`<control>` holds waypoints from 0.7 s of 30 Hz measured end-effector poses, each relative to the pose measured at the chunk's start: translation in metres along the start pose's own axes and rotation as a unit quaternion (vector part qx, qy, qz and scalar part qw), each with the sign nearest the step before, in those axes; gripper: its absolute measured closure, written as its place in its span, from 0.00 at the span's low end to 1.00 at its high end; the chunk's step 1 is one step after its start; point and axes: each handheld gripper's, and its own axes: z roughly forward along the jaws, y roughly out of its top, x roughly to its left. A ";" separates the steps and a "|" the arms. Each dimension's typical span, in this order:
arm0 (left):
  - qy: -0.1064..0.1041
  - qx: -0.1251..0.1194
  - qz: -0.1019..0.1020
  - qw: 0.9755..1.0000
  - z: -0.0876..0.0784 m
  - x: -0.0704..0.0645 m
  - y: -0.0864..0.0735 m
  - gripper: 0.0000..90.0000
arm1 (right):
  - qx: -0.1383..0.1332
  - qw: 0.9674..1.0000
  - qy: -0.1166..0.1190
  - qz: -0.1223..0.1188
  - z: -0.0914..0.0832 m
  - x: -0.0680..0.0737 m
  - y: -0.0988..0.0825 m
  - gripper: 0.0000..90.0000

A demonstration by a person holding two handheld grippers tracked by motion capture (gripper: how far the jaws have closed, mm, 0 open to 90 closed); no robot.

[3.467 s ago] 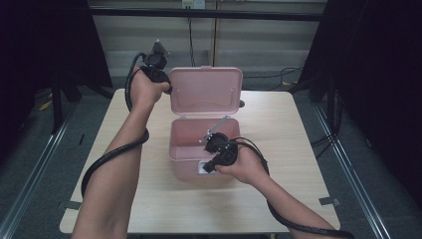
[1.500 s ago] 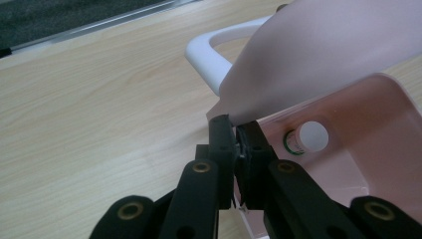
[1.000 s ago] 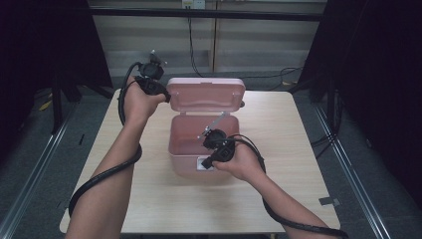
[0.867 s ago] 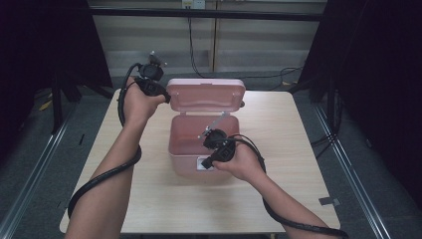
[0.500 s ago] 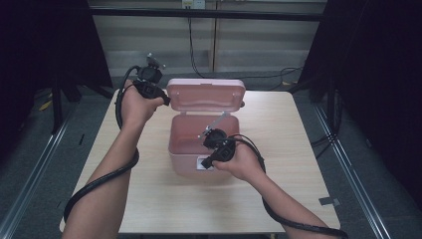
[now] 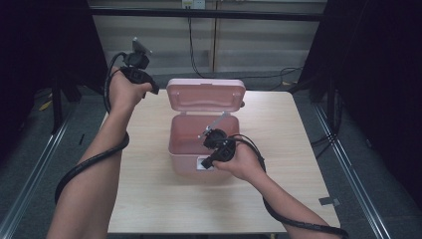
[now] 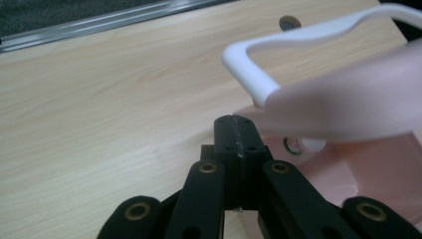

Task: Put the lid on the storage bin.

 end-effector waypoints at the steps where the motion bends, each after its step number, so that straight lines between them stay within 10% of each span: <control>1: -0.003 -0.002 -0.002 1.000 -0.001 0.001 0.004 1.00 | 0.000 1.000 0.001 0.000 0.000 0.000 0.000 1.00; 13: -0.022 -0.008 0.018 1.000 0.003 -0.017 0.032 1.00 | -0.005 1.000 0.022 -0.004 -0.010 -0.004 -0.009 1.00; 21: -0.030 0.003 0.018 0.999 0.004 -0.019 0.025 1.00 | -0.034 0.998 0.000 0.045 -0.043 -0.037 -0.031 1.00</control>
